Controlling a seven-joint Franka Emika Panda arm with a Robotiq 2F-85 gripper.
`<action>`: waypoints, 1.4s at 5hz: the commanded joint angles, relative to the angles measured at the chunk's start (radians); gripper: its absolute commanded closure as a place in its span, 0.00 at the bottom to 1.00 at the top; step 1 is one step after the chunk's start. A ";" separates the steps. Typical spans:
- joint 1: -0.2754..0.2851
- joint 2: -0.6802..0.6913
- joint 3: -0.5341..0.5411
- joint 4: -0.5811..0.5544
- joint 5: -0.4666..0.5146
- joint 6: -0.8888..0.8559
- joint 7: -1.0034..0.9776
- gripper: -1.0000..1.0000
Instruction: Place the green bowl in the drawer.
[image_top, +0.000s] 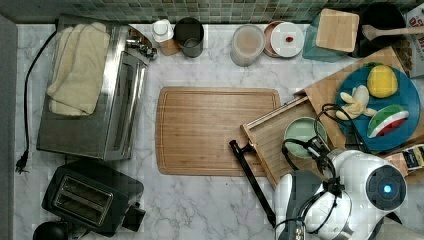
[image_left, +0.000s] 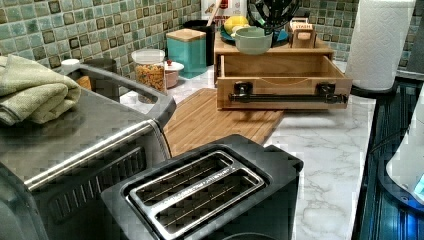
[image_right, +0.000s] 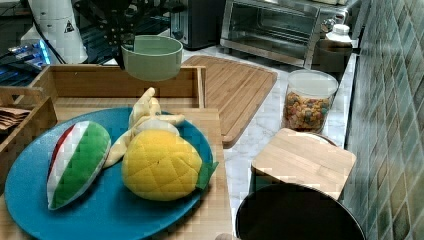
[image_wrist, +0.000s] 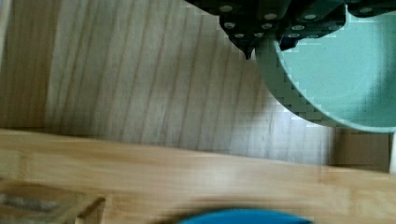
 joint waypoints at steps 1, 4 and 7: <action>-0.031 0.041 -0.046 -0.045 0.067 -0.058 -0.042 1.00; -0.034 0.096 -0.118 -0.050 0.083 0.019 -0.136 1.00; -0.017 0.147 -0.121 -0.107 0.113 0.091 -0.145 1.00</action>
